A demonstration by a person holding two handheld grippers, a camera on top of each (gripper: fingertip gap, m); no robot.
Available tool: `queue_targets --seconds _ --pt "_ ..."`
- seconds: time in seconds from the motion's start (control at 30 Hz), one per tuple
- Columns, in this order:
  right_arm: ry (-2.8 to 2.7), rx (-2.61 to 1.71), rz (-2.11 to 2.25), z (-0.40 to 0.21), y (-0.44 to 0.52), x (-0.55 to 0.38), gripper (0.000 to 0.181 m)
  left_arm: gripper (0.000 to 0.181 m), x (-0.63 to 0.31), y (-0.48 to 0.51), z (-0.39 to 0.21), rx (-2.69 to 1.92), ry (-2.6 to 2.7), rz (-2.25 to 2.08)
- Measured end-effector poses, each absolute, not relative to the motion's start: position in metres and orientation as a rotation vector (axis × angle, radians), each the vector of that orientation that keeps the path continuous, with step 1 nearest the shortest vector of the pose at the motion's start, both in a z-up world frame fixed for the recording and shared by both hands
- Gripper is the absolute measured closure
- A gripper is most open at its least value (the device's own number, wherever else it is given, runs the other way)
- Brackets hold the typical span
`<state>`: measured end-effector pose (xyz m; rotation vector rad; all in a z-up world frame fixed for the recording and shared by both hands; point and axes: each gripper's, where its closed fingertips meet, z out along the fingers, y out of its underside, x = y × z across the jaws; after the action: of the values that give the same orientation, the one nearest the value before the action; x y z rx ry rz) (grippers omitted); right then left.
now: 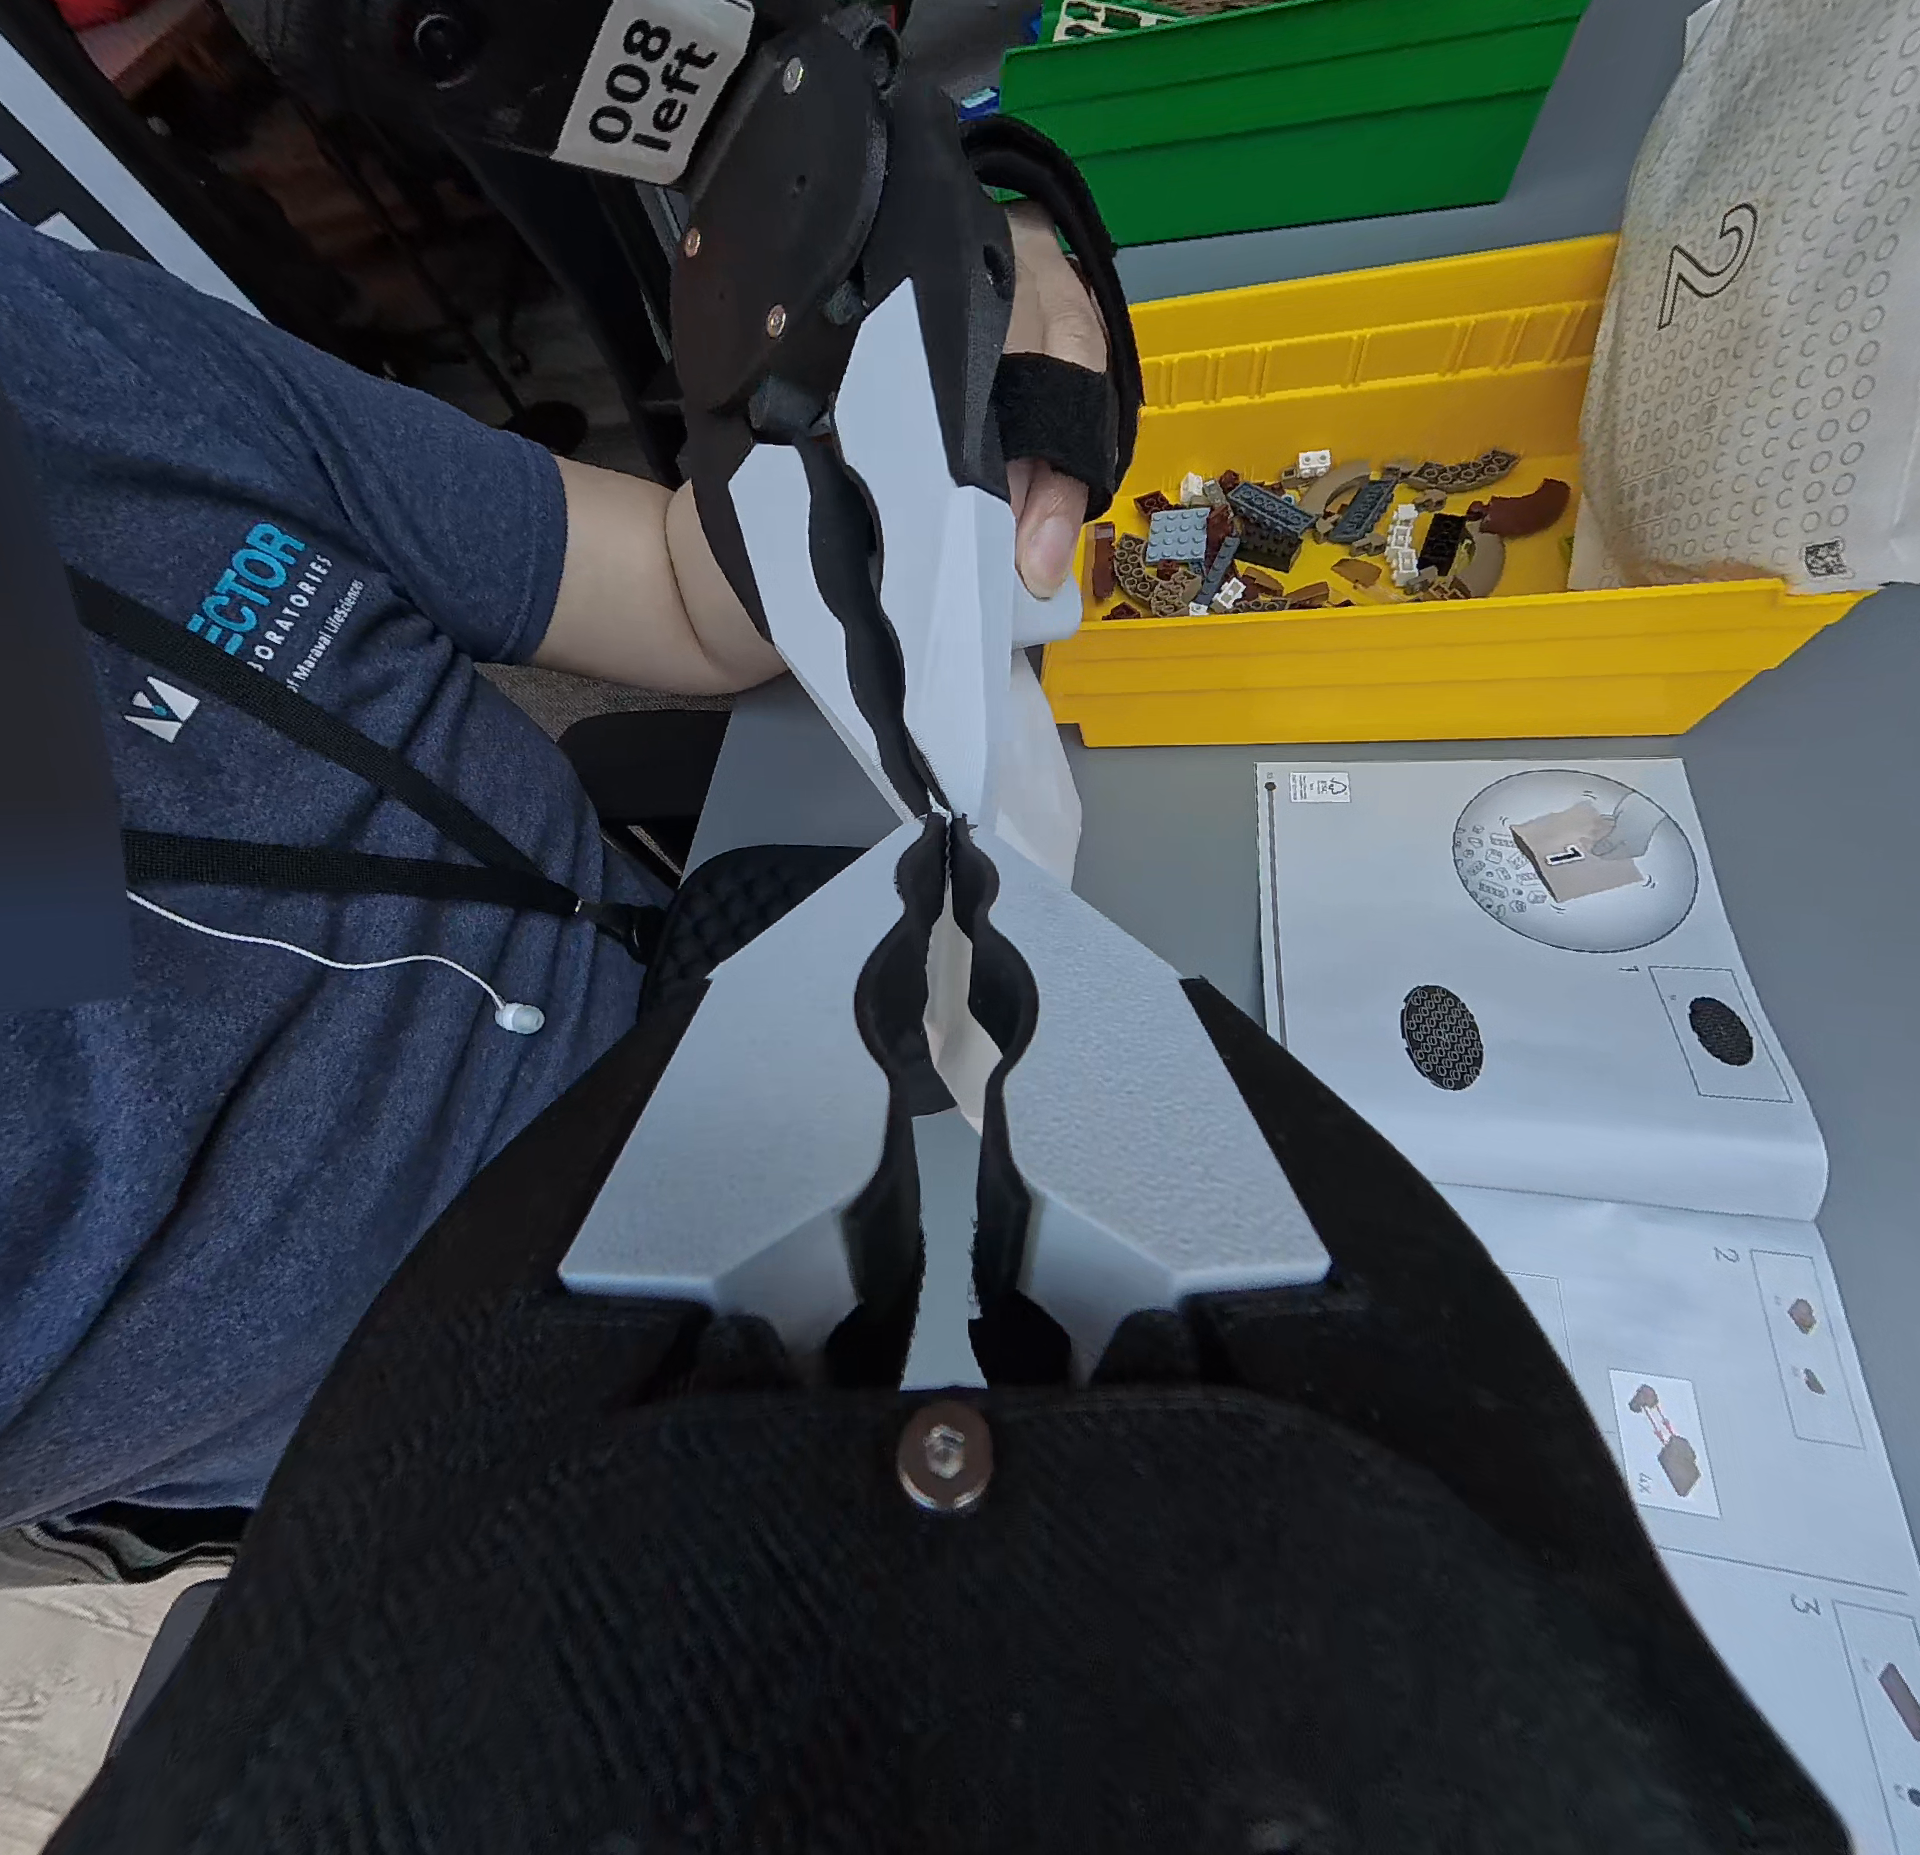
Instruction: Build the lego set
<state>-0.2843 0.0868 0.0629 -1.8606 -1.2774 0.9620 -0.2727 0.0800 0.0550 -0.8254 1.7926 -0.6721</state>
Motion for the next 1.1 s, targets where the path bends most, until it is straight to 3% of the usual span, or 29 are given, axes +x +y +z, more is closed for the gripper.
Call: queue_targets --seconds 1.1 --pt "-1.277 -1.847 1.005 0.060 0.078 -0.284 0.181 0.181 -0.274 0.070 0.054 -0.856 1.843 -0.773"
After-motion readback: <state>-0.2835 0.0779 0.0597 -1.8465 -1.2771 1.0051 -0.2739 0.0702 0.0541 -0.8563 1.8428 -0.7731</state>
